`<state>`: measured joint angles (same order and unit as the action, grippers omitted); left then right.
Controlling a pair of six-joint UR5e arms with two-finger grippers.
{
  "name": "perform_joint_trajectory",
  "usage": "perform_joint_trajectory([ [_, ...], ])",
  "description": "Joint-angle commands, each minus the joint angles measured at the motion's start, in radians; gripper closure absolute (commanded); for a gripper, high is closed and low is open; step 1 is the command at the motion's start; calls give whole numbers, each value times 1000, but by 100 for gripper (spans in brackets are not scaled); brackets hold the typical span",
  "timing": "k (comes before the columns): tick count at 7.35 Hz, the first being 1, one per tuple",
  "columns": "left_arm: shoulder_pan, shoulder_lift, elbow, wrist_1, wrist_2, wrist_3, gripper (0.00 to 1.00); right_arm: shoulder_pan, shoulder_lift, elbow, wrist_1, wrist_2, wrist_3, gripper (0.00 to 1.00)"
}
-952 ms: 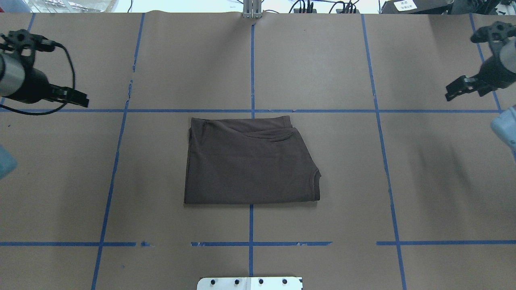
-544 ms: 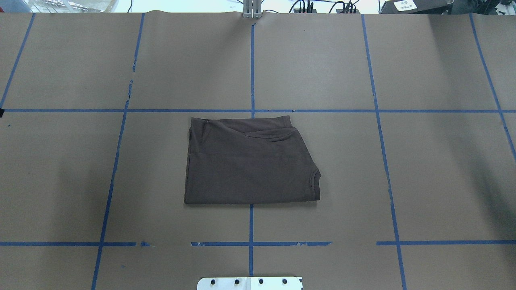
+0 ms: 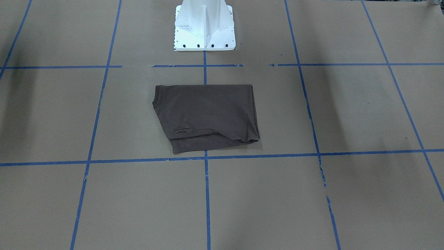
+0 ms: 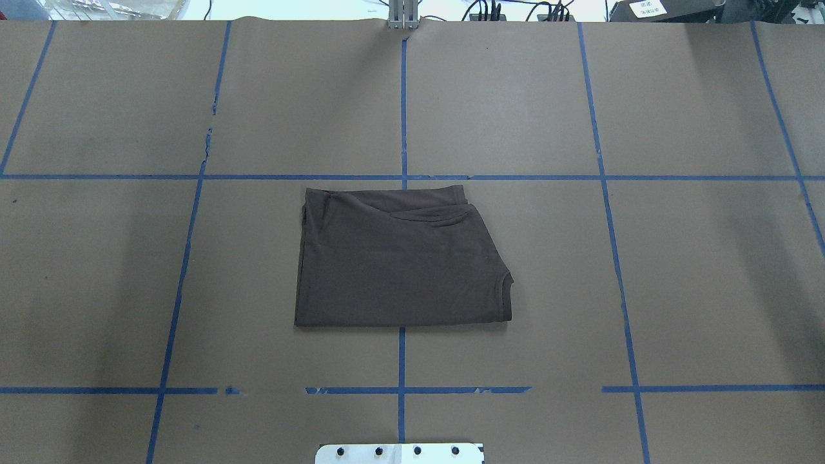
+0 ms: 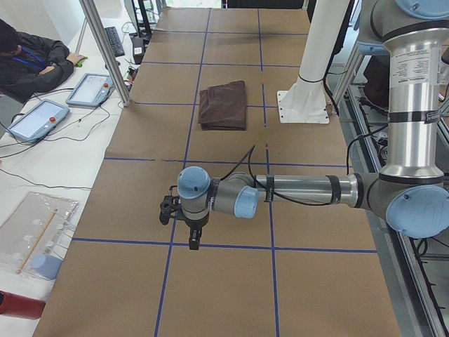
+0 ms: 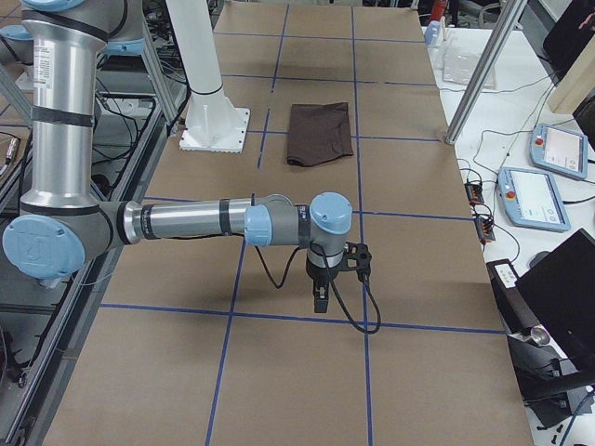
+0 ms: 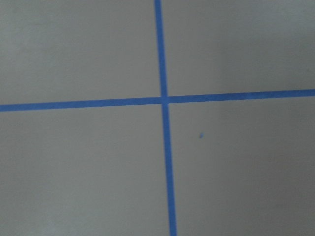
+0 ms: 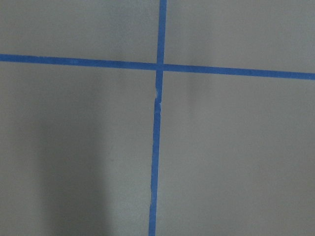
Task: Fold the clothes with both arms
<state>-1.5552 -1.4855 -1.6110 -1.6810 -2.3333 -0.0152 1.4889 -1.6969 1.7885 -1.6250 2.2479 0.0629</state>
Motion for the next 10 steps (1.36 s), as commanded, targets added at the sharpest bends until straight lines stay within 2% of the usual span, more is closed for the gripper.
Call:
perform_joint_trajectory([
  [1, -101, 28, -3, 99, -3, 97, 0, 1, -26, 5, 2, 31, 6, 0],
  [3, -111, 30, 14, 109, -78, 89, 0, 1, -26, 8, 4, 50, 5, 0],
  [10, -97, 37, -67, 103, -61, 92, 0, 1, -26, 9, 4, 50, 3, 0],
])
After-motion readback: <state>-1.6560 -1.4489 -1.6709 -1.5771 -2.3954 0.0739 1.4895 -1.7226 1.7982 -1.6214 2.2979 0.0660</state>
